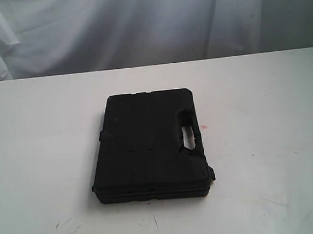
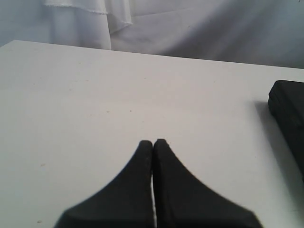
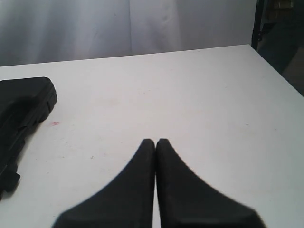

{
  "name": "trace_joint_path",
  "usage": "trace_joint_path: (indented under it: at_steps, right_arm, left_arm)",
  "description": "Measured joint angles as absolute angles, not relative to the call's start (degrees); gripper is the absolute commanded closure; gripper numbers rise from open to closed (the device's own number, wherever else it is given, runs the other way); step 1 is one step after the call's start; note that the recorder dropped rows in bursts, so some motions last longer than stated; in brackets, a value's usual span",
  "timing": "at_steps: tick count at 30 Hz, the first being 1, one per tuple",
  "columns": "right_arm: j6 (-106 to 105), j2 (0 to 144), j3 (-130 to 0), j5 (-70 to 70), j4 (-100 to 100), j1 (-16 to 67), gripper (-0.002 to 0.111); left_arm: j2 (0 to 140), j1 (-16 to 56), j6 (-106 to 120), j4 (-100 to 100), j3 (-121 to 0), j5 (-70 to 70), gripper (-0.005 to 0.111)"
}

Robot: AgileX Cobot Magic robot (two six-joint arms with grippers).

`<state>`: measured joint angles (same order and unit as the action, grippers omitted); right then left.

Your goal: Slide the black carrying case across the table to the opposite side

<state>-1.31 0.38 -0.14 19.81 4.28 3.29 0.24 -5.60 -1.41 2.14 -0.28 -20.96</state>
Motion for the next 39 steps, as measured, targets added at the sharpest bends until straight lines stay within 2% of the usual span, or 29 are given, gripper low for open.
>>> trace_joint_path:
  at_steps: [39]
  right_arm:
    - [-1.31,0.38,-0.14,19.81,2.8,3.29,0.108]
  left_arm:
    - [0.24,-5.6,-1.3,2.01,-0.28,-20.96,0.107]
